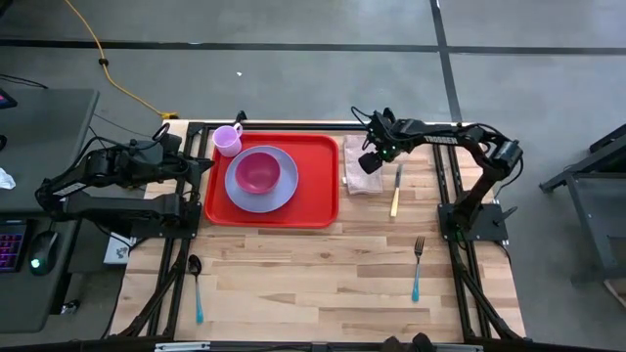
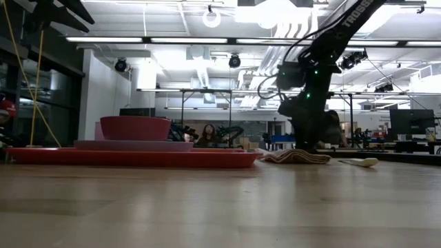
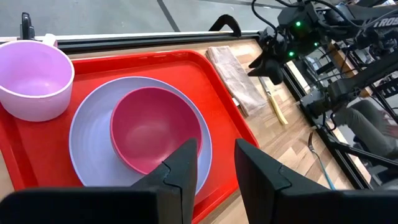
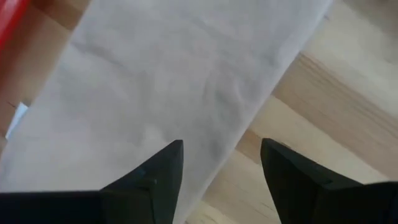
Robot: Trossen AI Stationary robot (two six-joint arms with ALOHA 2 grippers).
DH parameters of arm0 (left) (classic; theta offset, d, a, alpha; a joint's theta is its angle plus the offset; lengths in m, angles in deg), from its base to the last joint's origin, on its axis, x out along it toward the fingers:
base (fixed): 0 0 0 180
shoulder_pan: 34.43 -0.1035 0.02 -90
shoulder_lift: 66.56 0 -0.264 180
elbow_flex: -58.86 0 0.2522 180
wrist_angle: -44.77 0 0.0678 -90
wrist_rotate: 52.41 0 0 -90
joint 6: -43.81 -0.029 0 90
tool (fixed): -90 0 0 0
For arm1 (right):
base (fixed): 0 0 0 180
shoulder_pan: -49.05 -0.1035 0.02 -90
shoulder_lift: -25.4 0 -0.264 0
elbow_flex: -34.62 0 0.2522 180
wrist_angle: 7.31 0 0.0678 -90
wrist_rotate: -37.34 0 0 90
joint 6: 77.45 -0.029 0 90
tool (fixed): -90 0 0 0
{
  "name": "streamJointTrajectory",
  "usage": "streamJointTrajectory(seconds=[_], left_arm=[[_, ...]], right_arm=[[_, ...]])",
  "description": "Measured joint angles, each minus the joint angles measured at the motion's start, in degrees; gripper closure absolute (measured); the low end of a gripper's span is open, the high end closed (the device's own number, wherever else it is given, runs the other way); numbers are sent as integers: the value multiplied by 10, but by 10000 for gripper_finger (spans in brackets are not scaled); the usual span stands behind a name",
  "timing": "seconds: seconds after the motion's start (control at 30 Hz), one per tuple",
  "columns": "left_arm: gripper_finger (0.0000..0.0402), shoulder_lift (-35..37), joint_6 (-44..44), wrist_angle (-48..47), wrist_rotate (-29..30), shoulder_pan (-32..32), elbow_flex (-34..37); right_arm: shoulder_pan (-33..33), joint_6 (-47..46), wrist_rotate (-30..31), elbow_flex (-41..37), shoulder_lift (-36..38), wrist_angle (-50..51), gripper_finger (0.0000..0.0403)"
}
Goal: Set up tray
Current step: Put the white table napkin on the red serving tray to the right of the purple plate
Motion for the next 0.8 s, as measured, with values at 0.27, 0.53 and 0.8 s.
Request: streamJointTrajectory(seconds=[0.27, 0.53, 0.8], left_arm=[[263, 0, 0, 0, 0, 0, 0], [263, 0, 2, 2, 1, 0, 0], [263, 0, 6, 2, 4, 0, 0]], right_arm=[[18, 0, -28, 1, -46, -9, 207], [17, -3, -44, 2, -72, -26, 207], [17, -3, -57, 2, -73, -32, 208]])
